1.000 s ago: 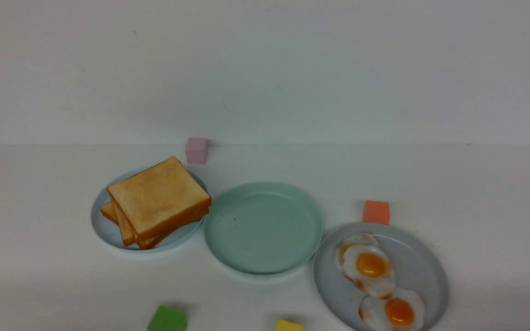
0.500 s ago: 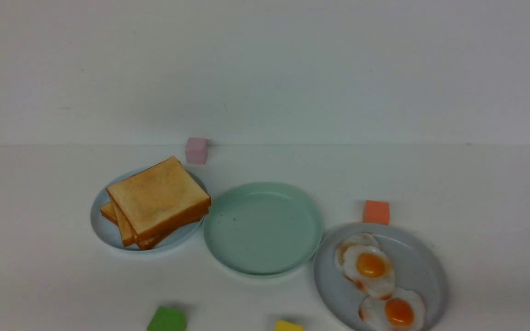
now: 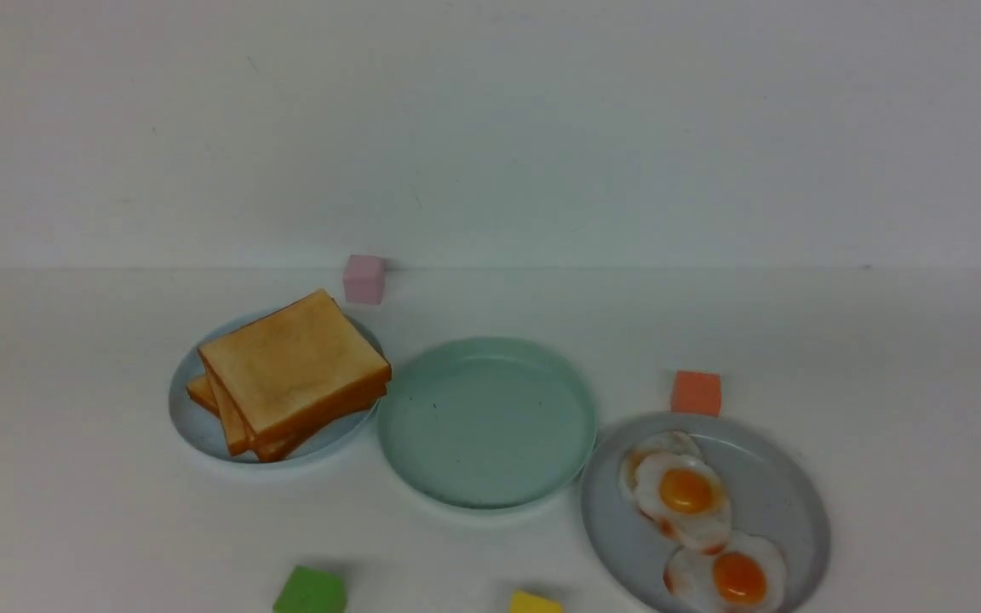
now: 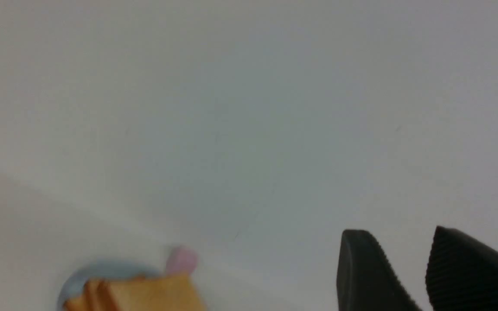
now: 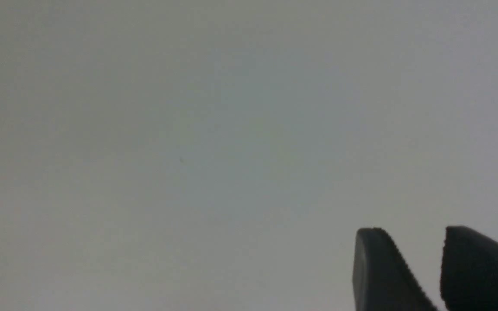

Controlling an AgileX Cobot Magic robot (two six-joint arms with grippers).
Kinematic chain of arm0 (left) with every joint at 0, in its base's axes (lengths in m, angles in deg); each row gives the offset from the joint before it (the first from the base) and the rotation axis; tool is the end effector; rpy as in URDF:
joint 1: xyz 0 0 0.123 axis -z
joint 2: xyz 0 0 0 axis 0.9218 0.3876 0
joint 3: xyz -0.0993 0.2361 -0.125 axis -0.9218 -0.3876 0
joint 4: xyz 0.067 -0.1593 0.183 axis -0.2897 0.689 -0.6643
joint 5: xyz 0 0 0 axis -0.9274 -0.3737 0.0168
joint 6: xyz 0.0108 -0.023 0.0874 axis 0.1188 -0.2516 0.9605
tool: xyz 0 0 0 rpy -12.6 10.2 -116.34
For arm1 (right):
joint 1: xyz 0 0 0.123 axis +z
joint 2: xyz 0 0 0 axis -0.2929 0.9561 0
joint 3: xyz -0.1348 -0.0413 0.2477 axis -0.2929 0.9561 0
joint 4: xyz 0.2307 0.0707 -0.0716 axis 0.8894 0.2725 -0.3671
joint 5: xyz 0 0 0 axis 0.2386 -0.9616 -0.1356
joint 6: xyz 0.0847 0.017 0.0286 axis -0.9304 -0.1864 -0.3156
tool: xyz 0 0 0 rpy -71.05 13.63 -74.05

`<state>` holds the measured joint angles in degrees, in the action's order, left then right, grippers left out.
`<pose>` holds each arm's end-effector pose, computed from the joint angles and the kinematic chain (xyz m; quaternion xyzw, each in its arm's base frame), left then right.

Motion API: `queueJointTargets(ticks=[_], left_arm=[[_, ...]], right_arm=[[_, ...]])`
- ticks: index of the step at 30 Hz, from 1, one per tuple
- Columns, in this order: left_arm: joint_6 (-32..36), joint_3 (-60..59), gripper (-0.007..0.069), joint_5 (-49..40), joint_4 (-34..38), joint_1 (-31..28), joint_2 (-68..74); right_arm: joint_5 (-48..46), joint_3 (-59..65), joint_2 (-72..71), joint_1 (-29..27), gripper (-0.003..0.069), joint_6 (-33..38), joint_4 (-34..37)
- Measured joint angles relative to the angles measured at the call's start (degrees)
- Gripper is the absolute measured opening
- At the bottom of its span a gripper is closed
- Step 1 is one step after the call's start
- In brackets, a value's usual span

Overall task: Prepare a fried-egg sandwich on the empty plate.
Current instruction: Use the left arm to grab a slice of bread

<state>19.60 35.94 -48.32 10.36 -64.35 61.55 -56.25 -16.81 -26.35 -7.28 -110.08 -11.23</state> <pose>0.0935 -0.0098 0.3793 -0.1978 0.6773 -0.2693 0.6555 0.0783 0.0122 0.4041 0.0853 0.6656 0.2078 0.7117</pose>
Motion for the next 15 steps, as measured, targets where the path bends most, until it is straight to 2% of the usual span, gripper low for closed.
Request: queueJointTargets(ticks=[2, 7, 12, 15], left_arm=[[0.5, 4.3, 0.0238, -6.3, -1.1, 0.0, 7.7], [2.3, 8.0, 0.0238, -8.6, -4.5, 0.0, 22.5], [1.6, 8.3, 0.0238, -9.3, -1.3, 0.0, 34.4], [1.5, 9.9, 0.0238, -13.0, 3.9, 0.0, 42.4]], right_arm=[[-7.7, -3.8, 5.0, 0.0, 0.0241, 0.9, -2.6], [-15.4, -5.8, 14.3, 0.0, 0.0241, 2.1, -5.6], [-18.5, -5.7, 19.8, 0.0, 0.0241, 2.8, 1.4], [-22.4, -5.7, 22.7, 0.0, 0.0241, 6.6, 7.8]])
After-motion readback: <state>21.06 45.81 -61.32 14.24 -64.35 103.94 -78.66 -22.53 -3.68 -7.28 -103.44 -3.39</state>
